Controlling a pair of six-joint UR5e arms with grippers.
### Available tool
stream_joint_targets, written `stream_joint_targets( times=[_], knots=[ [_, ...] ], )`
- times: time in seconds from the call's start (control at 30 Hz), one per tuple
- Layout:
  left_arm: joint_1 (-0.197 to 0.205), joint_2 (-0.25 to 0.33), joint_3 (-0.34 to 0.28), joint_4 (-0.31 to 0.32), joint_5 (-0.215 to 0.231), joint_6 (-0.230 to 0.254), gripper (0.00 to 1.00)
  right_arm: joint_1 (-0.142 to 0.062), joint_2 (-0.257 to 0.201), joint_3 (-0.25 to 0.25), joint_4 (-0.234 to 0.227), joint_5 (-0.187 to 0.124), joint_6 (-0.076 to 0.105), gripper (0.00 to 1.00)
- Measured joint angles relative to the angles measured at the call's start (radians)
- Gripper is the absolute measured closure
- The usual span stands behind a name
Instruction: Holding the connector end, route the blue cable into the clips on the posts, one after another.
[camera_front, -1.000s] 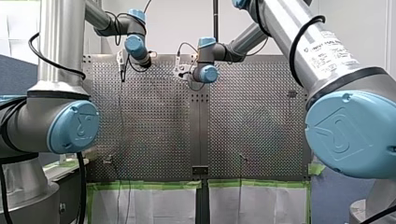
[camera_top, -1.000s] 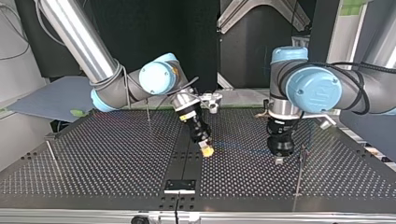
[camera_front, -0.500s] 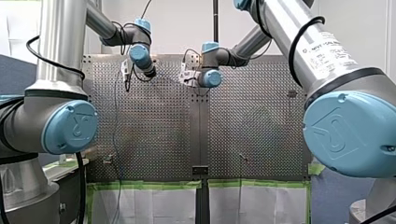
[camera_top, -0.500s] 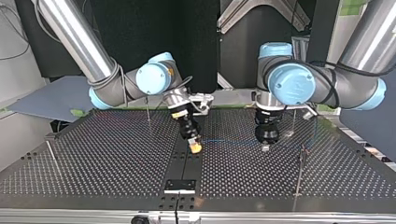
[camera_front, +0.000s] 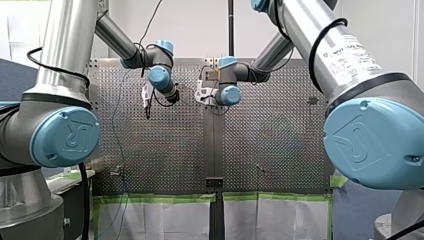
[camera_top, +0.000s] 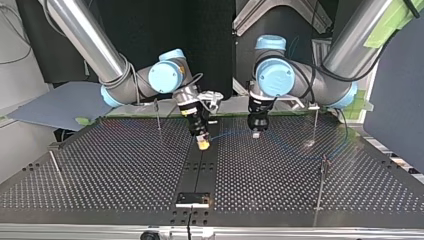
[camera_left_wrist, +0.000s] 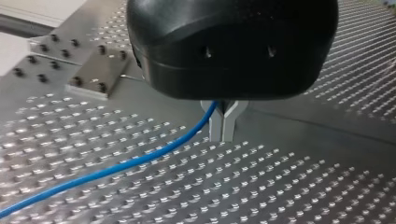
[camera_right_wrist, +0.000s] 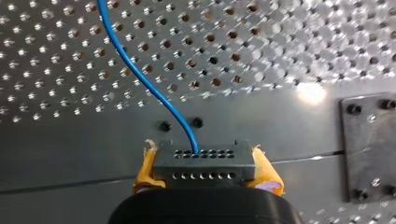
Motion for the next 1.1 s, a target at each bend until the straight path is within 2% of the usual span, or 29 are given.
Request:
stream_joint_targets(
  times=[0.13, 0.47, 0.63, 0.77, 0.9, 1.1],
  knots=[
    [-0.014, -0.028, -0.012, 0.035, -0.001, 0.01, 1.0, -0.009, 0.0, 0.038, -0.038, 0.004, 0.0, 1.0],
    [-0.055, -0.081, -0.016, 0.121, -0.028, 0.016, 1.0, -0.022, 0.0, 0.12, -0.111, 0.008, -0.018, 1.0],
    [-0.076, -0.122, -0.018, 0.15, -0.038, 0.025, 1.0, -0.024, 0.0, 0.163, -0.122, 0.02, -0.02, 1.0],
    [-0.091, -0.145, -0.03, 0.176, -0.052, 0.017, 1.0, -0.031, 0.0, 0.202, -0.123, 0.045, -0.021, 1.0],
    [-0.096, -0.152, -0.05, 0.207, -0.065, 0.01, 1.0, -0.044, 0.001, 0.237, -0.129, 0.07, -0.021, 1.0],
    [-0.1, -0.155, -0.084, 0.26, -0.077, 0.024, 1.0, -0.061, 0.001, 0.286, -0.162, 0.08, -0.022, 1.0]
  ],
)
